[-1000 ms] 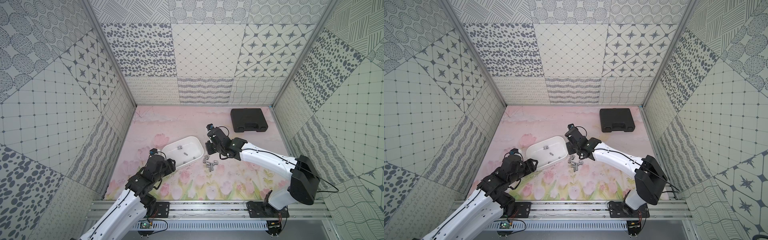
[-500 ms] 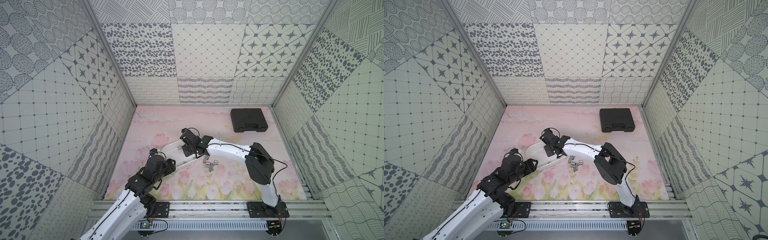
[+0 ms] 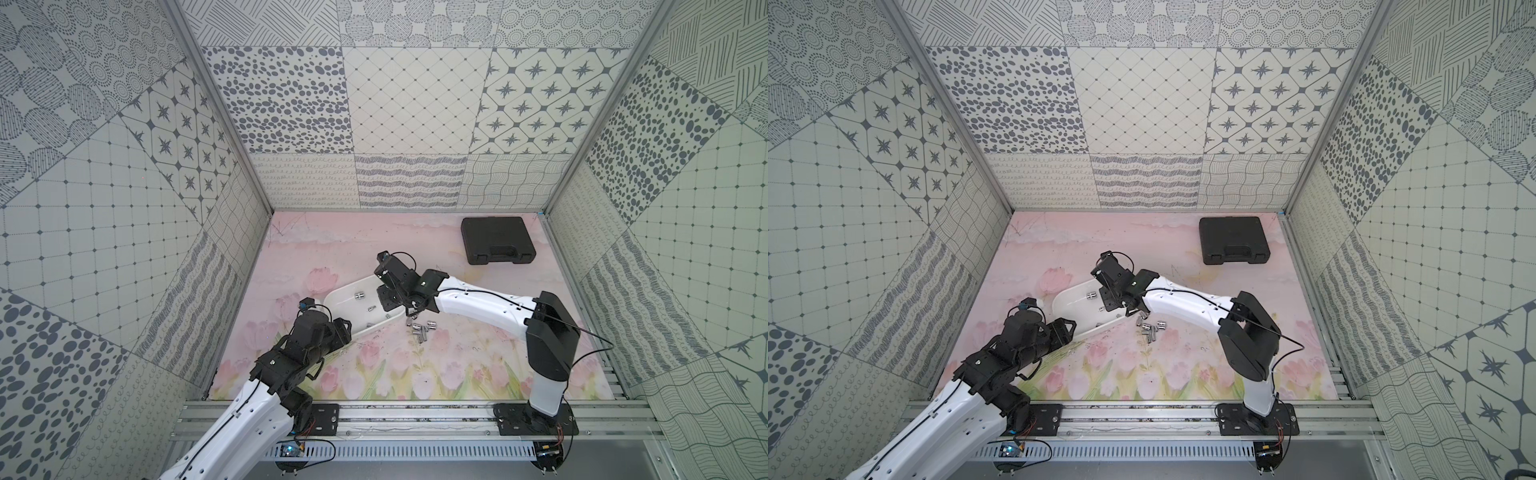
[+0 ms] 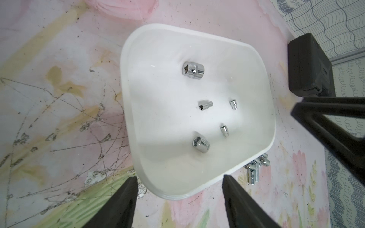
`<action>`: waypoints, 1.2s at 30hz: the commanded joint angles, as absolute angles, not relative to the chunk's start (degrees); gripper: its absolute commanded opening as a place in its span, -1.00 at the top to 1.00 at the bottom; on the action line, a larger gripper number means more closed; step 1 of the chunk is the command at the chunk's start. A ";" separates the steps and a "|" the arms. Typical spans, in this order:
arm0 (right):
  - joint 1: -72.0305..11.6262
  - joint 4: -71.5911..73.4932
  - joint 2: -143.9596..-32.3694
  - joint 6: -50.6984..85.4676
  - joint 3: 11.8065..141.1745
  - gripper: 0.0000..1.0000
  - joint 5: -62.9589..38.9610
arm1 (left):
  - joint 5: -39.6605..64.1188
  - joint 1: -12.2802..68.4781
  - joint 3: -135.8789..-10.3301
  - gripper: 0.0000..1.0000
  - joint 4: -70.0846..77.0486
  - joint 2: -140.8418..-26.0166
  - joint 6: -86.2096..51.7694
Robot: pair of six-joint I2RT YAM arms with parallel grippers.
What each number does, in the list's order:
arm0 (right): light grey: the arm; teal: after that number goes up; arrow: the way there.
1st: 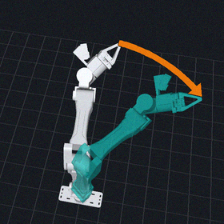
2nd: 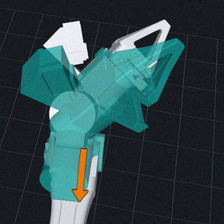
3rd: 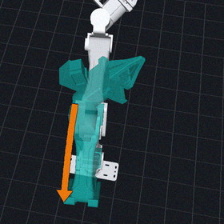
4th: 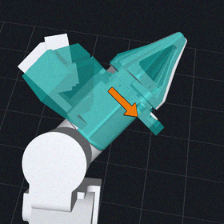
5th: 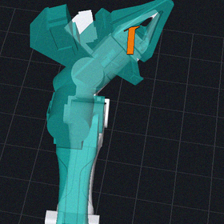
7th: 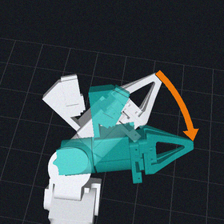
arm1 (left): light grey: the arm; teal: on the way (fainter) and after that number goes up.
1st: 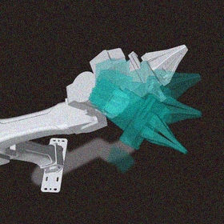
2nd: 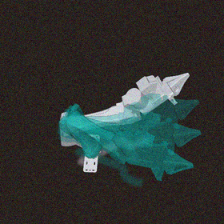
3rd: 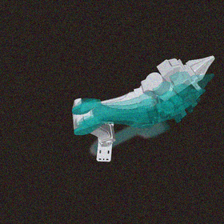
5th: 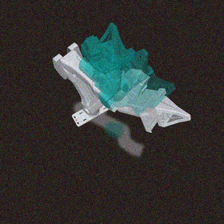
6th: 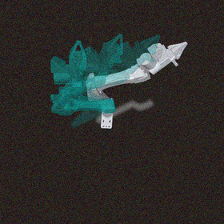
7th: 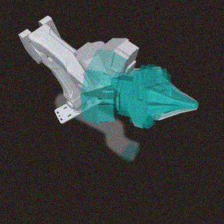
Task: Put the socket on the desktop into the storage box
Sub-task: Pick up the socket head from the center of the board.
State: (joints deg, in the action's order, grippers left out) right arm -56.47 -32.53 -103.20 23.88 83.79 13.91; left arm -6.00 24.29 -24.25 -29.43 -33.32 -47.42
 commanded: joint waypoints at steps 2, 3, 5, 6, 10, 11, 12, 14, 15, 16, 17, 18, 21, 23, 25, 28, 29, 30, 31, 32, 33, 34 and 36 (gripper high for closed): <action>-52.87 -29.65 -92.49 22.67 73.84 0.25 16.02 | -5.98 24.52 -24.45 -0.45 -29.31 -33.49 -46.90; -51.84 -28.45 -90.53 23.16 70.84 0.25 15.47 | -6.14 24.44 -24.22 -0.45 -28.96 -33.13 -46.63; -49.77 -26.61 -86.71 24.10 65.28 0.25 14.80 | -6.91 24.39 -24.17 -0.45 -28.86 -32.46 -46.58; -49.05 -26.15 -85.47 24.62 63.47 0.25 14.93 | -7.40 24.43 -24.47 -0.45 -29.53 -32.06 -46.60; -46.23 -22.14 -82.13 24.23 57.81 0.25 14.78 | -9.16 24.44 -24.42 -0.45 -30.71 -29.79 -46.22; -45.81 -21.35 -81.95 23.94 56.92 0.25 14.77 | -9.87 24.47 -24.35 -0.46 -31.12 -29.04 -46.02; -45.69 -20.79 -81.94 23.82 56.28 0.25 14.92 | -10.70 24.39 -24.35 -0.46 -31.60 -28.48 -45.99; -45.58 -19.69 -82.47 23.41 55.28 0.25 14.77 | -12.14 24.44 -24.19 -0.46 -32.97 -26.79 -45.91; -45.46 -19.56 -82.90 23.46 55.09 0.25 14.78 | -12.57 24.44 -24.03 -0.46 -33.41 -25.97 -45.66; -45.47 -19.60 -83.35 23.32 54.92 0.25 14.36 | -13.09 24.46 -23.65 -0.46 -33.83 -25.06 -45.69; -45.53 -19.66 -83.75 23.09 54.49 0.27 13.75 | -13.71 24.44 -23.18 -0.46 -34.25 -23.80 -45.70; -45.46 -19.76 -83.70 22.67 54.12 0.27 13.39 | -14.14 24.44 -23.03 -0.46 -34.41 -22.90 -45.67; -44.71 -18.43 -82.10 21.08 51.08 0.27 13.18 | -14.44 24.38 -23.56 -0.46 -35.21 -20.80 -45.37; -43.15 -17.96 -81.48 20.97 49.54 0.27 11.01 | -14.48 24.46 -24.06 -0.45 -35.32 -19.97 -45.59; -42.03 -17.13 -80.95 21.66 49.25 0.27 8.60 | -14.87 24.43 -23.69 -0.45 -34.67 -19.69 -45.25; -41.97 -15.49 -80.33 21.63 48.62 0.27 6.30 | -15.58 24.35 -24.21 -0.45 -36.00 -20.05 -45.06; -41.92 -14.58 -80.21 21.49 48.16 0.27 6.31 | -15.64 24.42 -24.09 -0.44 -35.97 -20.04 -44.59; -41.86 -14.05 -80.23 21.32 47.84 0.26 6.58 | -16.14 24.44 -23.52 -0.44 -35.67 -19.92 -44.14; -41.88 -14.02 -80.41 21.03 47.86 0.26 6.70 | -16.34 24.43 -22.94 -0.44 -35.51 -19.86 -44.08; -41.91 -13.94 -80.59 21.04 47.73 0.26 6.79 | -16.06 24.46 -22.67 -0.44 -35.32 -19.66 -43.71; -41.86 -13.66 -80.48 21.06 47.52 0.26 6.65 | -15.84 24.43 -22.43 -0.45 -35.50 -19.60 -43.68; -41.90 -12.80 -80.40 20.92 47.12 0.26 5.82 | -15.41 24.42 -22.55 -0.44 -35.92 -19.54 -44.24; -41.86 -11.21 -80.03 20.75 46.56 0.26 4.37 | -13.40 24.32 -22.38 -0.44 -35.41 -19.65 -44.32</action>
State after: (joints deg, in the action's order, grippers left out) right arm -41.76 -16.21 -81.67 21.80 47.97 7.22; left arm -14.00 24.29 -22.81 -34.26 -19.92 -45.95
